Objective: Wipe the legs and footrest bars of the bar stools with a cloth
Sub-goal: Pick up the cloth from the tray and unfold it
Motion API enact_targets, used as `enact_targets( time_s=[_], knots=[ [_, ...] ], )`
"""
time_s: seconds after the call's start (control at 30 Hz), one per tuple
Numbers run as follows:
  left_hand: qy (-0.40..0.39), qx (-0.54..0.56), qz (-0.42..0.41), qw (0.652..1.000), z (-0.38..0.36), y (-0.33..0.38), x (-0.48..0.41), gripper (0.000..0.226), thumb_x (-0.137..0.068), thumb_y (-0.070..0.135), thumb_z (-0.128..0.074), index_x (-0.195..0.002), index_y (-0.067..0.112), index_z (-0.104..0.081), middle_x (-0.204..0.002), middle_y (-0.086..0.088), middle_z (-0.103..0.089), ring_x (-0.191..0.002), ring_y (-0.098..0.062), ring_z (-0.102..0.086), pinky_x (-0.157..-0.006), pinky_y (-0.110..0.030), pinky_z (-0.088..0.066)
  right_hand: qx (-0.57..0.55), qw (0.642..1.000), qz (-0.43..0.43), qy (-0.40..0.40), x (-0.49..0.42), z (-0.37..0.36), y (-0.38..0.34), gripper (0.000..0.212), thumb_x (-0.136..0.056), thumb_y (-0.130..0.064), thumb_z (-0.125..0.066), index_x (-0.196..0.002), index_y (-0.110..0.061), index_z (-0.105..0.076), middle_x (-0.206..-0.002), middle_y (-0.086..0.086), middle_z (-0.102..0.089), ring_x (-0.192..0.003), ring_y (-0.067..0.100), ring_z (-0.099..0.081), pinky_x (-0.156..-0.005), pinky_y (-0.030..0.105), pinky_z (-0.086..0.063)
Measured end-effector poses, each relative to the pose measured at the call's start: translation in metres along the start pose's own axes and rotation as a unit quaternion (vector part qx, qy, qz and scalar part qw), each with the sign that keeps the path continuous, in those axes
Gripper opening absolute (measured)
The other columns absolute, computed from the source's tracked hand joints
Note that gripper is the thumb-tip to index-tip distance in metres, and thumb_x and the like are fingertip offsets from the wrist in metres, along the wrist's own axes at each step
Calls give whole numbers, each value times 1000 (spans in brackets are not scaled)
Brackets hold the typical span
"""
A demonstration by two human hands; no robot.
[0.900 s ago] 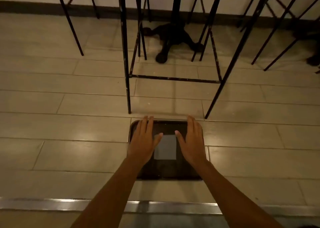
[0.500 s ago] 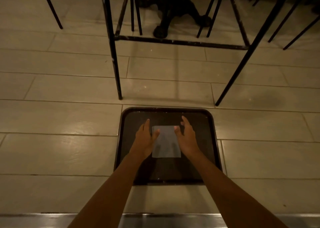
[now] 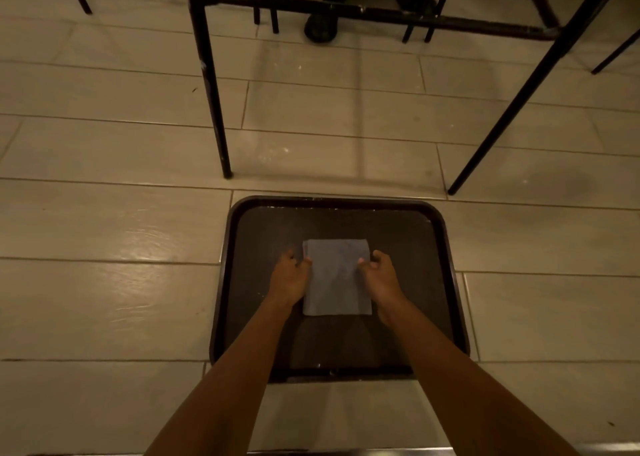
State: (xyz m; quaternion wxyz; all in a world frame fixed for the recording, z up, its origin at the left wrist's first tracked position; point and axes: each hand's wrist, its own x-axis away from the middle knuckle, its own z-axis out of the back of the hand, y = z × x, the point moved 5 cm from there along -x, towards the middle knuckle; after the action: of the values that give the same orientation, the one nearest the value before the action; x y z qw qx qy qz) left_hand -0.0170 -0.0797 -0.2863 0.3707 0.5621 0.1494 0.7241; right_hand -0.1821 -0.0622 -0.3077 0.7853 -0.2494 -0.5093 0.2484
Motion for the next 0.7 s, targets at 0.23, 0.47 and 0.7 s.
enact_targets(
  time_s=[0.23,0.47,0.7],
  knots=[
    [-30,-4,26,999,-8,-6,-6,49,-93,18,-51,-137,4,-37,-137,-16,-46,-123,-31,-46,-100,-37,-39,59,998,-34,-4,-5,-6,7,49,-90,-21,-56,-133,-9,-37,-132,15,-48,-118,33,-48,-99,46,-43],
    [-40,15,23,999,-7,-11,-2,12,-89,12,-55,-82,8,-63,-104,-15,-64,-103,-30,-59,-93,-42,-48,68,998,11,-16,17,-11,-12,24,-95,-16,-45,-117,-7,-44,-112,9,-52,-96,21,-51,-77,35,-47],
    [-29,132,62,989,16,-2,16,20,-93,17,-48,-103,5,-60,-96,-9,-58,-95,-25,-54,-90,-39,-47,-90,991,49,-82,52,-19,-45,21,-96,-13,-41,-116,-19,-39,-102,-2,-51,-87,11,-54,-61,25,-47]
  ],
)
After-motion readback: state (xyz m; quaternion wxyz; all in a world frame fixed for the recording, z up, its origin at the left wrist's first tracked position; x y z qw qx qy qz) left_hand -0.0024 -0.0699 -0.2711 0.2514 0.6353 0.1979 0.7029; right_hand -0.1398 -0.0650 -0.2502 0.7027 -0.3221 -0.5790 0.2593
